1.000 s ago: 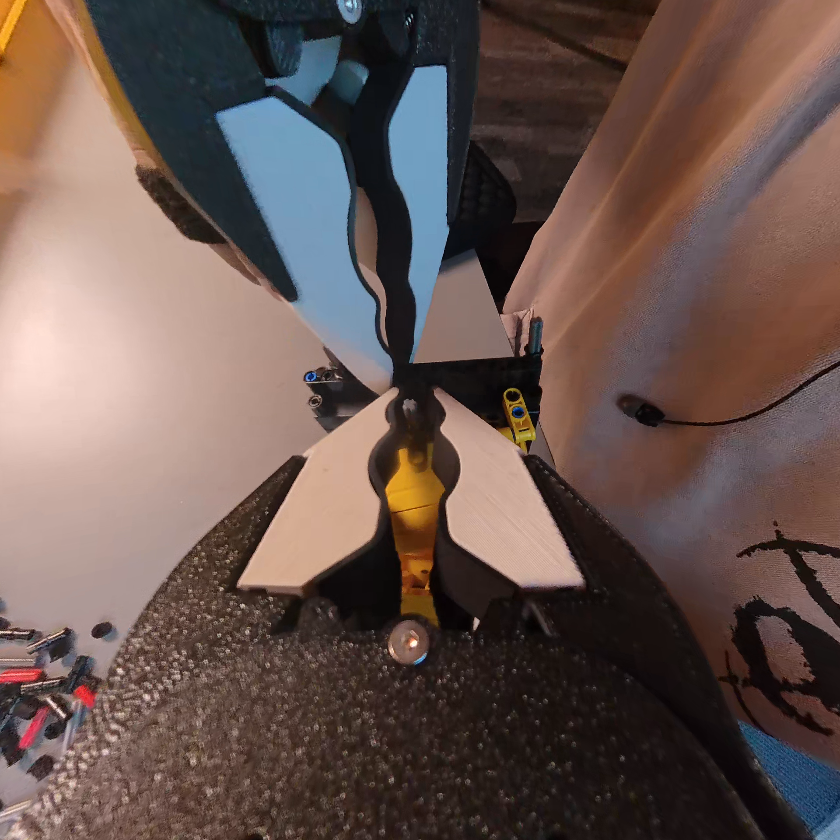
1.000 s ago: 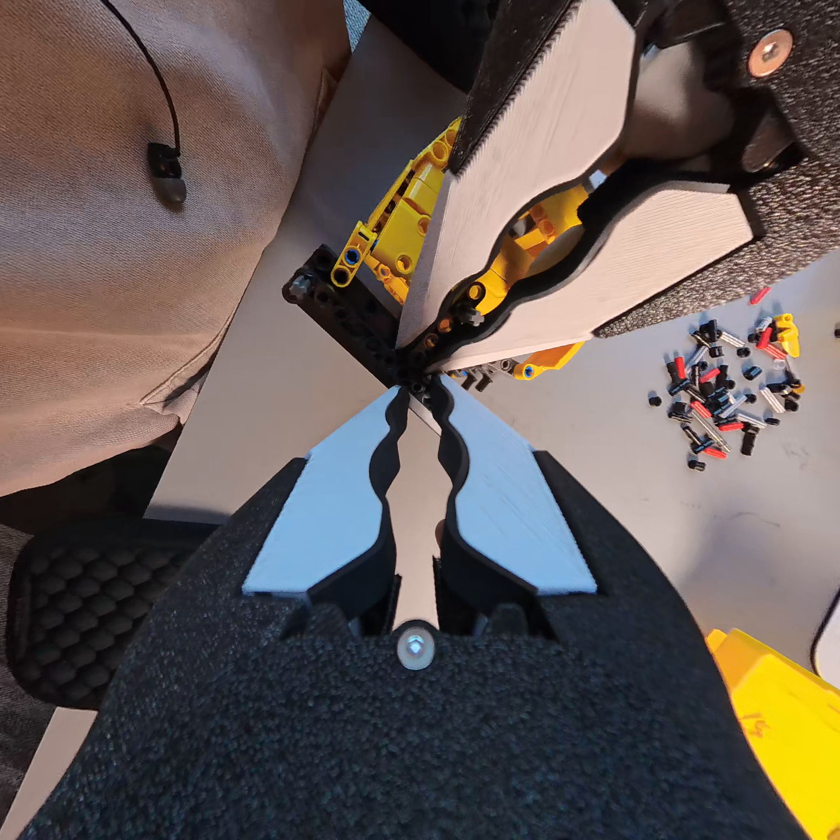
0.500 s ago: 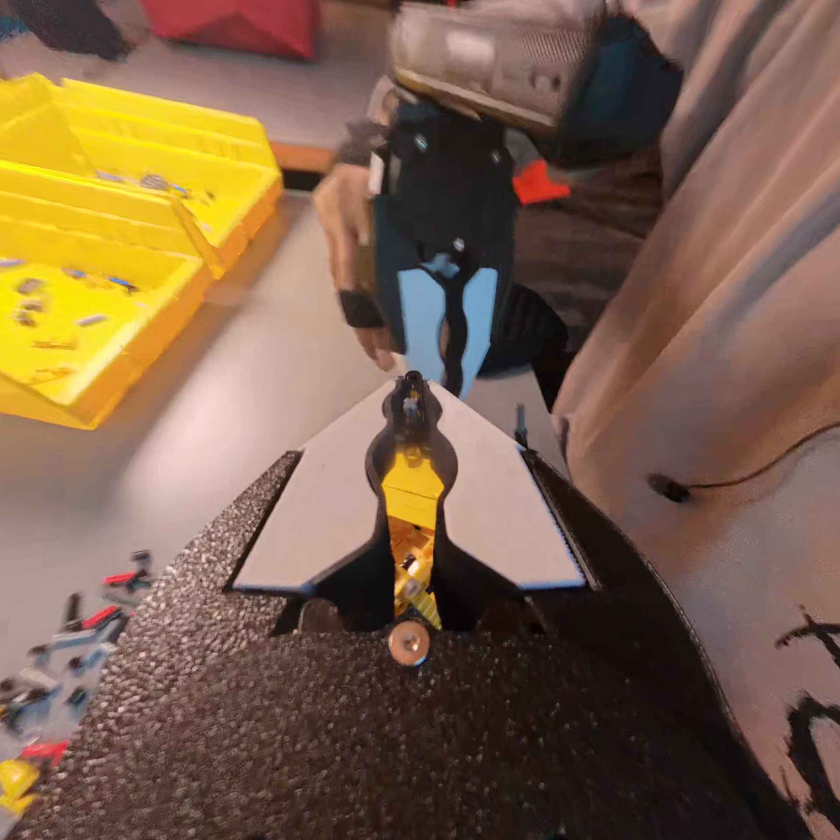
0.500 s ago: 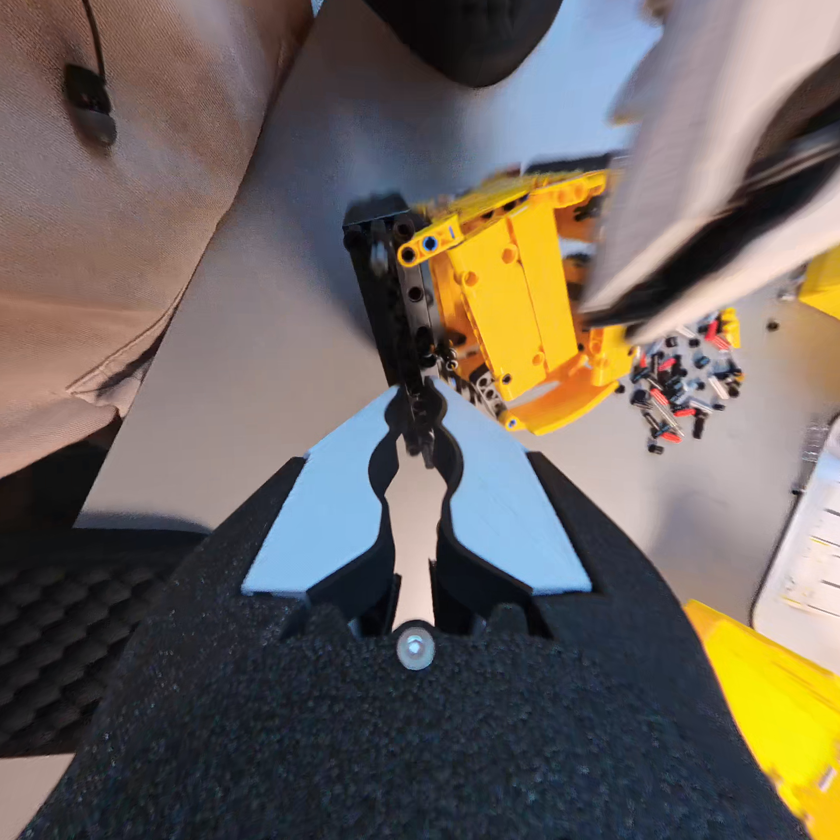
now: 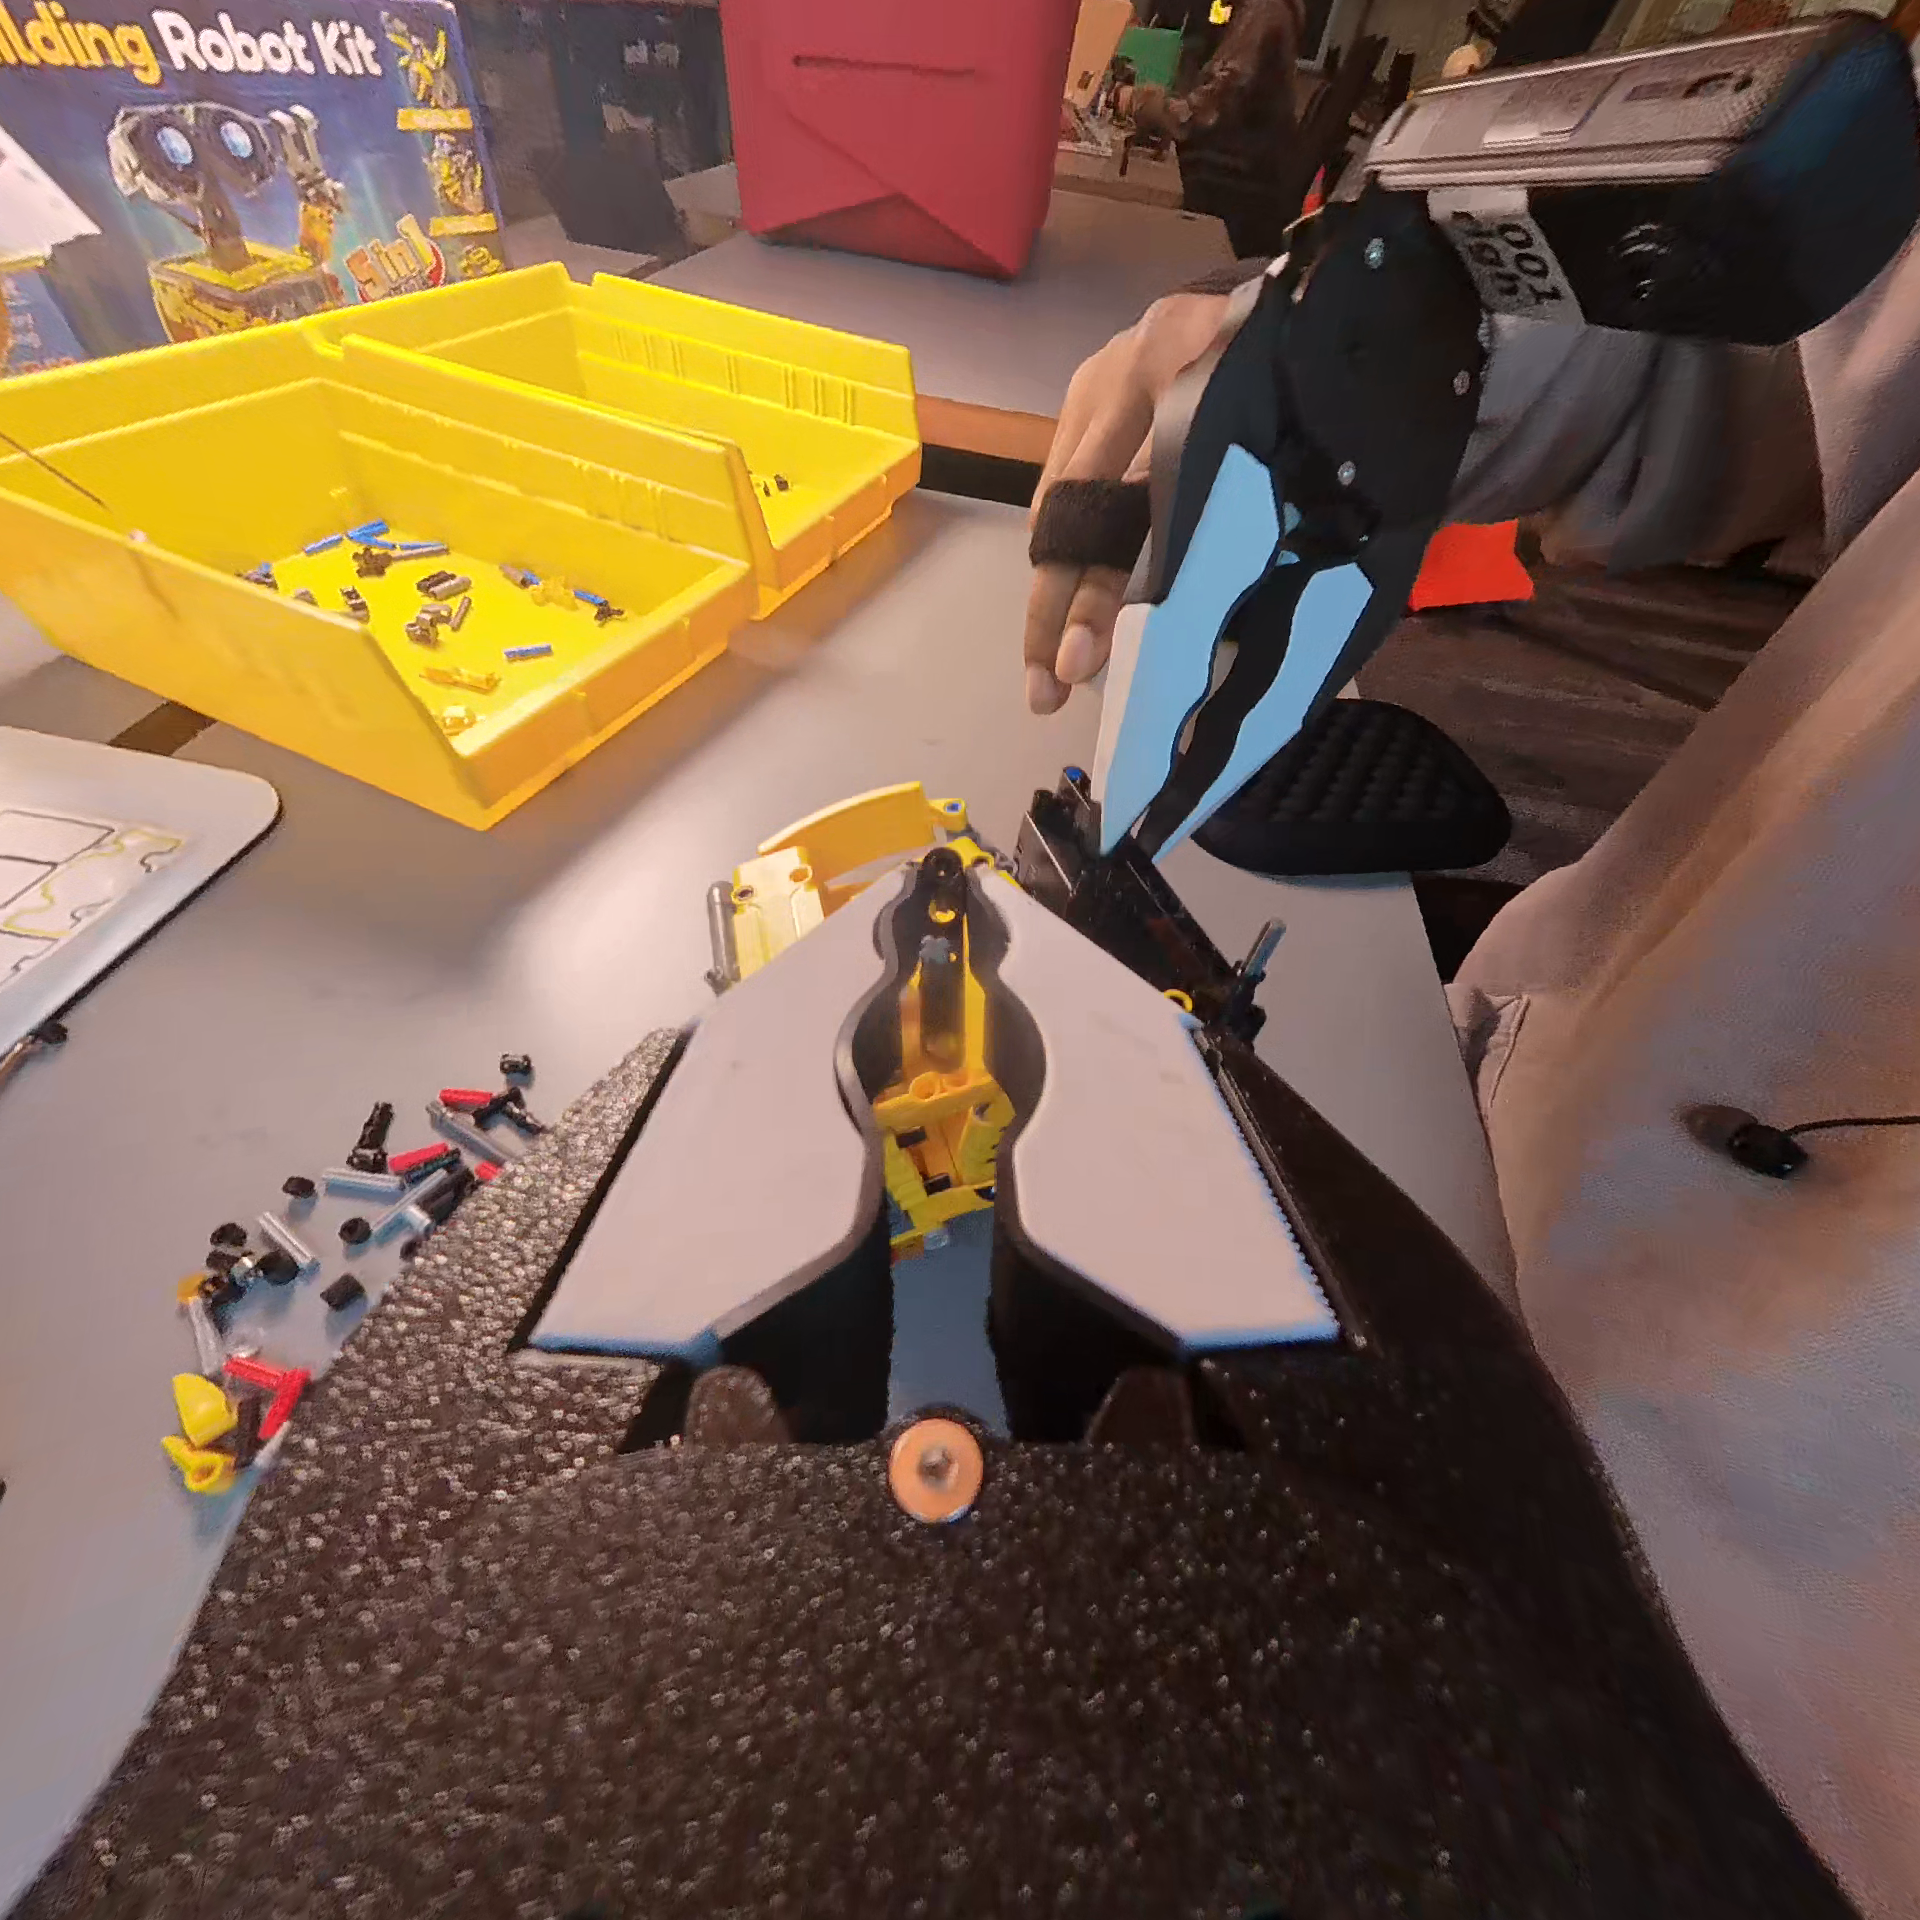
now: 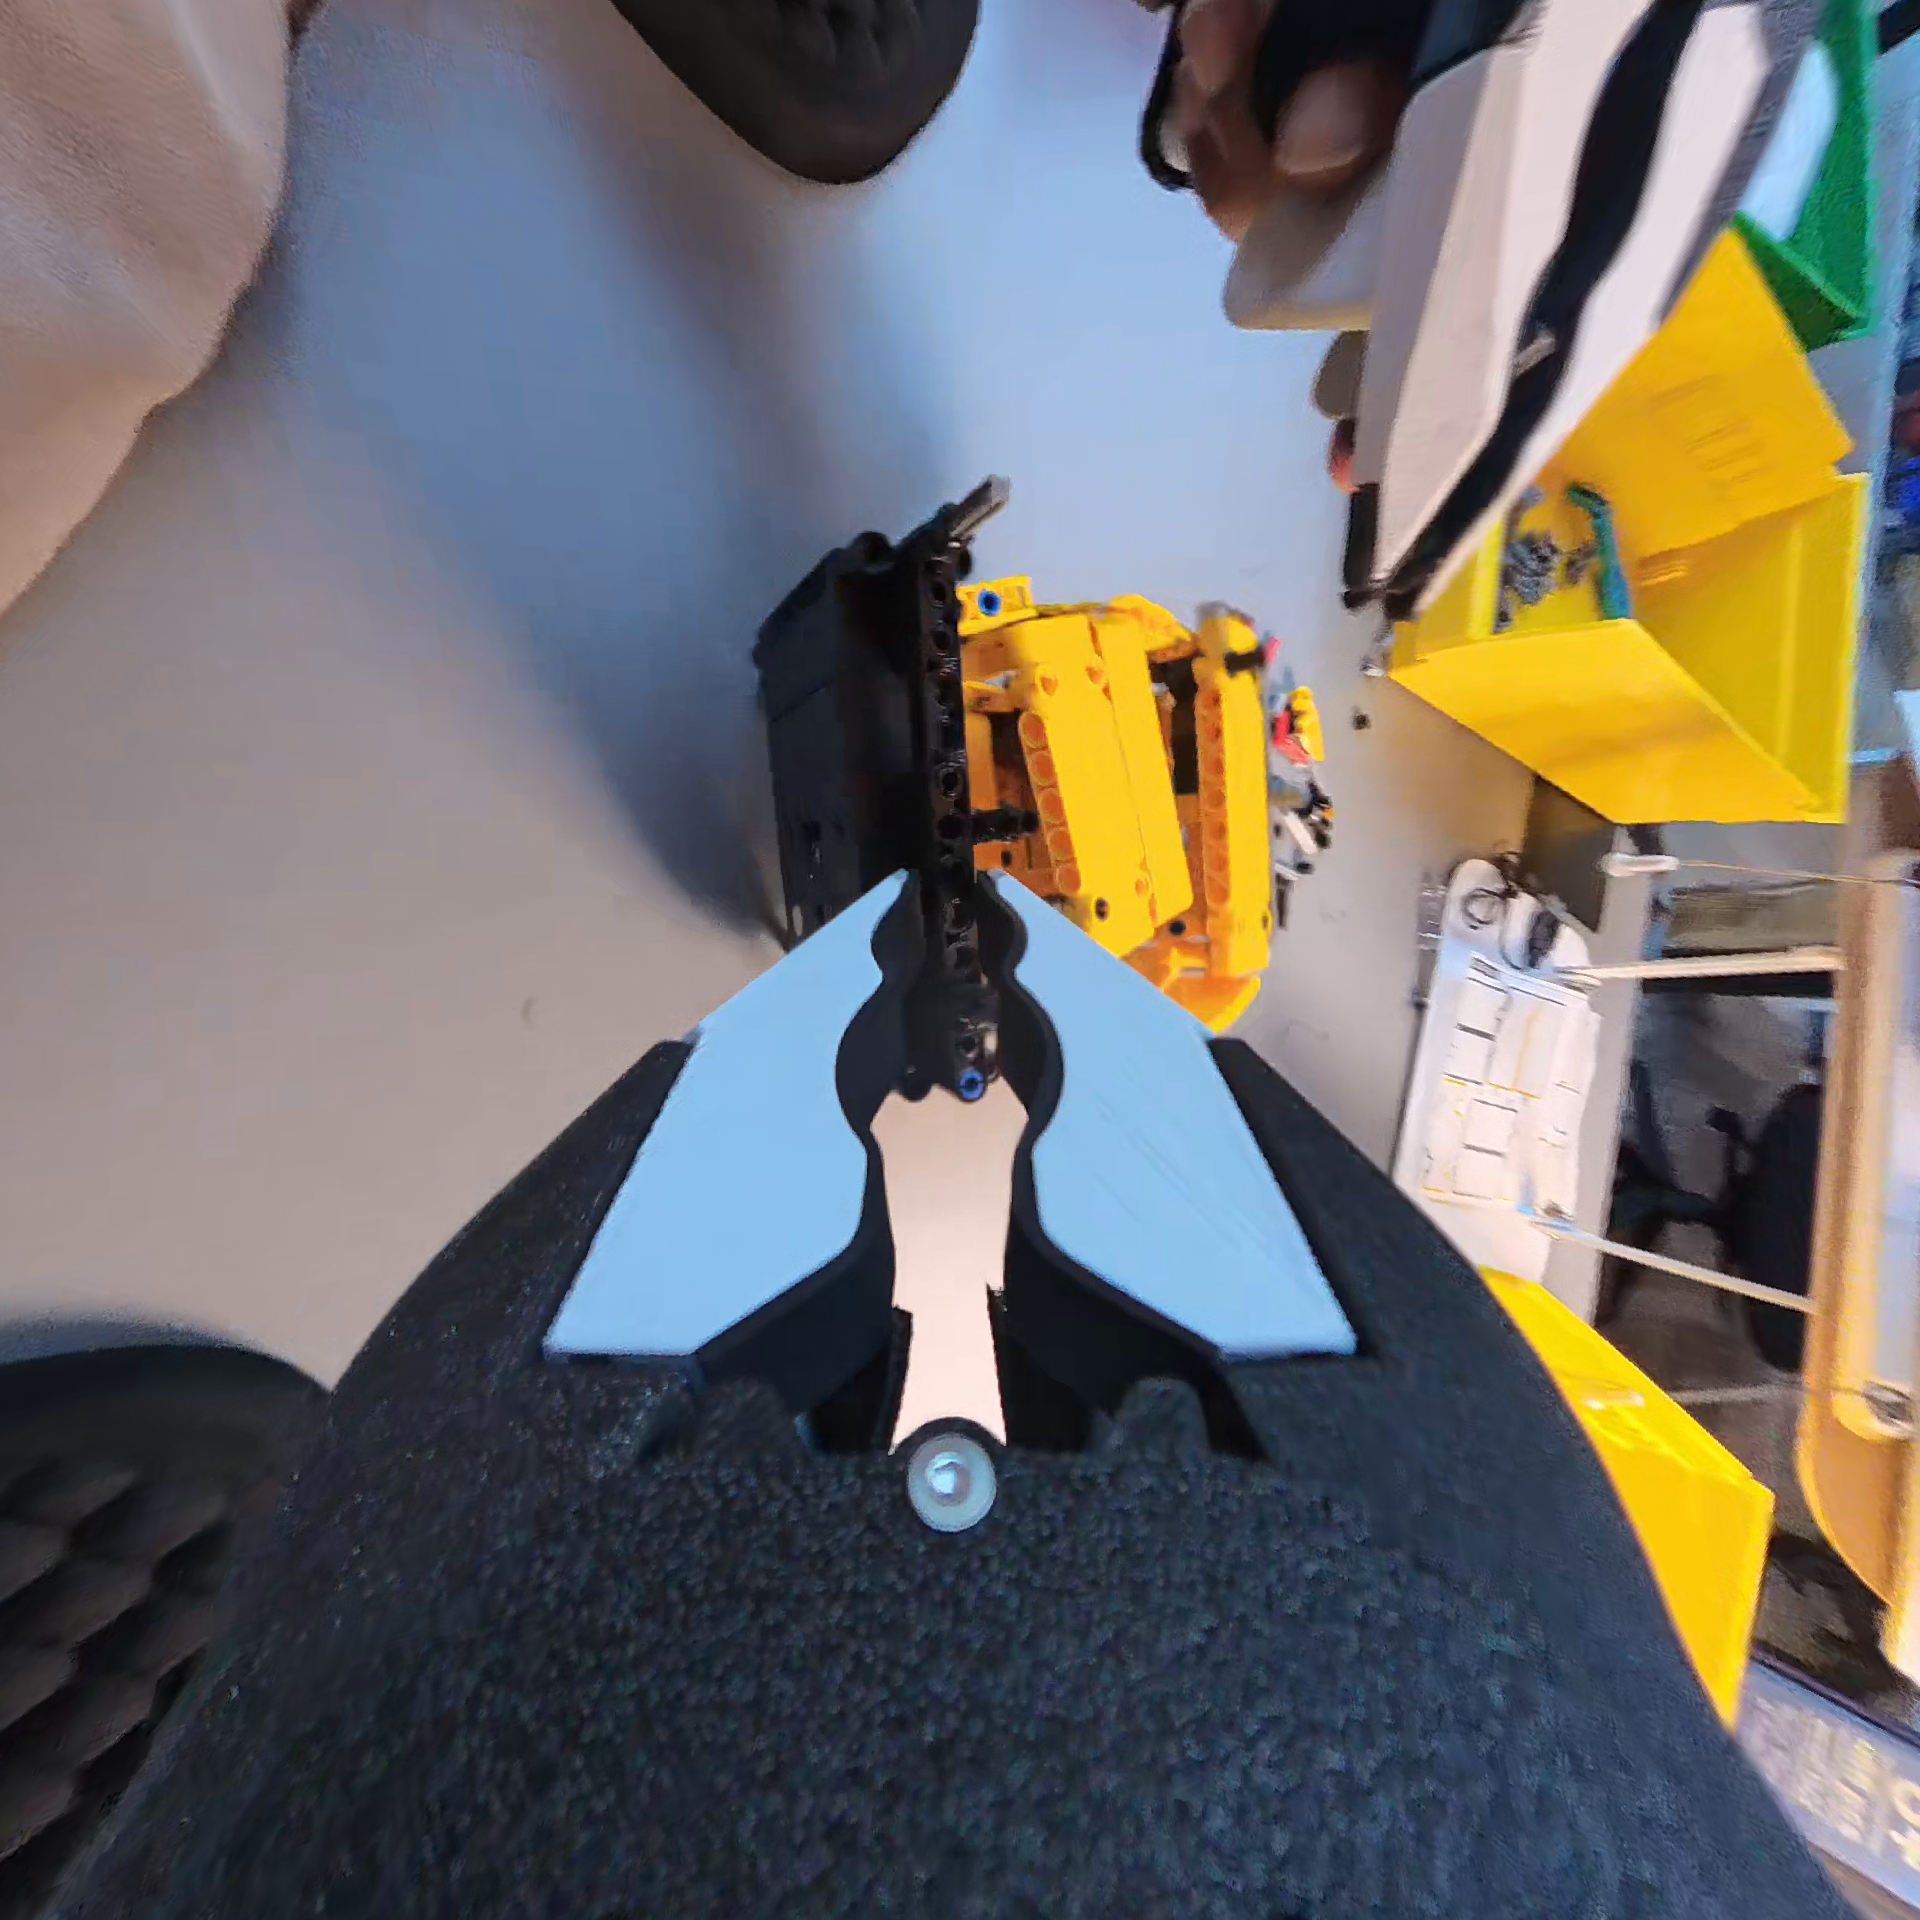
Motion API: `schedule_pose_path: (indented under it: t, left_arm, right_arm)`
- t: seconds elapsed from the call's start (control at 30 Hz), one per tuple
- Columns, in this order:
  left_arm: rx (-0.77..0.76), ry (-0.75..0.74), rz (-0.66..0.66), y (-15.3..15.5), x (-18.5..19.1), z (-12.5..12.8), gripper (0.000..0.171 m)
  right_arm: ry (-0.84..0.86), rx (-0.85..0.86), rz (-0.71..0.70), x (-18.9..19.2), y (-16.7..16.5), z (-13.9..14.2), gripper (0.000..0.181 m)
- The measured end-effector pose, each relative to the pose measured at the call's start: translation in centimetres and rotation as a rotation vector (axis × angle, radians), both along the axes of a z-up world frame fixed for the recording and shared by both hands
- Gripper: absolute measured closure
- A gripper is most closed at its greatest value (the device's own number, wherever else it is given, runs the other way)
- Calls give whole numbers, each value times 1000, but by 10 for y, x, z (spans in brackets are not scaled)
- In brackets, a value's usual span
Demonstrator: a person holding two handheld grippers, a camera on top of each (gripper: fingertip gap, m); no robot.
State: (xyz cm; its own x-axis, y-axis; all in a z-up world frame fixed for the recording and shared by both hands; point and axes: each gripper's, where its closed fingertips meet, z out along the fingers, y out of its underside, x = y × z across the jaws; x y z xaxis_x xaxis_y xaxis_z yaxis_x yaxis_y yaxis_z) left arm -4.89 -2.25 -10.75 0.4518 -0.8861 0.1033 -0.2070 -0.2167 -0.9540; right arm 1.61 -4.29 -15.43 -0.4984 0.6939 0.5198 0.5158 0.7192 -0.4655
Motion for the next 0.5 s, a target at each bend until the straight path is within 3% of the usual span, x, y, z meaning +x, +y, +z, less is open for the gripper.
schedule_pose_path:
  t: [0.1,0.2,0.5]
  left_arm:
    - [-10,-15,20,4,-7,-12,165]
    - [-34,-61,31,8,-12,-18,165]
    - [-36,-220,27,13,-26,-12,165]
  right_arm:
    - [41,99,-5,4,12,1,172]
    - [98,74,-30,8,18,8,168]
    - [197,-292,-106,14,11,27,162]
